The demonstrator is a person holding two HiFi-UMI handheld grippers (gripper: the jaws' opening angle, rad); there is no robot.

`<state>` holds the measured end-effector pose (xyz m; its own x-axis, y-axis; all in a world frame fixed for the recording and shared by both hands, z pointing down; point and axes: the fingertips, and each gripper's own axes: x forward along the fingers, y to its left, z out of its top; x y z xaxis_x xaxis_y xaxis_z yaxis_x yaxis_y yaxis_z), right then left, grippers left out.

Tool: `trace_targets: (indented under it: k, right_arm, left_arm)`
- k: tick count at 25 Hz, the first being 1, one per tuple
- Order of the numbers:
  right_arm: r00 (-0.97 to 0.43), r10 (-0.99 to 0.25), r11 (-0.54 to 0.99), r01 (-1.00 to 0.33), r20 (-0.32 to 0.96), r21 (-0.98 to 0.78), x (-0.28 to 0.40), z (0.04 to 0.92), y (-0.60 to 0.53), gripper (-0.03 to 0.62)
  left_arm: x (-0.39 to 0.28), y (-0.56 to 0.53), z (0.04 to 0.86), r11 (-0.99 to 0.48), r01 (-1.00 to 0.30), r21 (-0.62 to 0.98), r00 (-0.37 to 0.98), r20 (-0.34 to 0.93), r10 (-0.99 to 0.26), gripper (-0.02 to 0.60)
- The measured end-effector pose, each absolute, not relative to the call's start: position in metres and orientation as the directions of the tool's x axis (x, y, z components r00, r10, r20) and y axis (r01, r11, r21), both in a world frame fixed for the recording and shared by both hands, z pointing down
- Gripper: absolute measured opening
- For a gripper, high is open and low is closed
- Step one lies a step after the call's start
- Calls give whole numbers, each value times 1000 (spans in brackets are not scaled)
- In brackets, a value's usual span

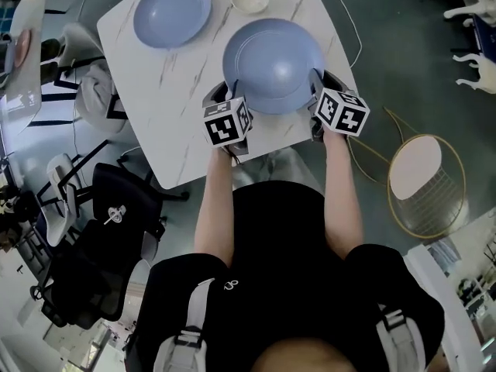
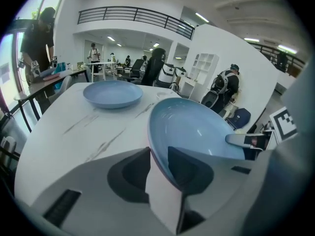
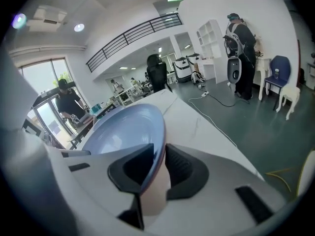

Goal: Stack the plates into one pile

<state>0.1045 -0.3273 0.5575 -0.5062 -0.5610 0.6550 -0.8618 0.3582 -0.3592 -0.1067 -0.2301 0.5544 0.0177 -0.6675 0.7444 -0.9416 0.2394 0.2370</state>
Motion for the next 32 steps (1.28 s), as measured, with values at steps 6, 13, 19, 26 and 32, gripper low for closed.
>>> trace_targets:
  k: [6,13,19,26,32]
  right_arm:
    - [-572,-532,445,-816,625,-368,34,536,-337,87]
    - [-632,-482,545,-759,606,-357,-43,519,-348,92]
    - [-652,-457,614,-723,605,-316,-104,513,-361,100]
    - [-642,-453,645,-715,619,-269,-156,517,-389,103]
    - [-614,-469,625,-739,635,-253,-183,526,-417,106]
  left_arm:
    - [-170,-226,522,314,-919,239,-56,708,-704,121]
    - [-234,-216,500,407,-885,228,-154,681,-716,120]
    - [-289,-224,494,421,-881,214,-186,662,-726,121]
    - [-338,-250,503,408,-891,201,-180,668,-723,129]
    - [-369,-283,510,373,-909,188,-166,658,-734,133]
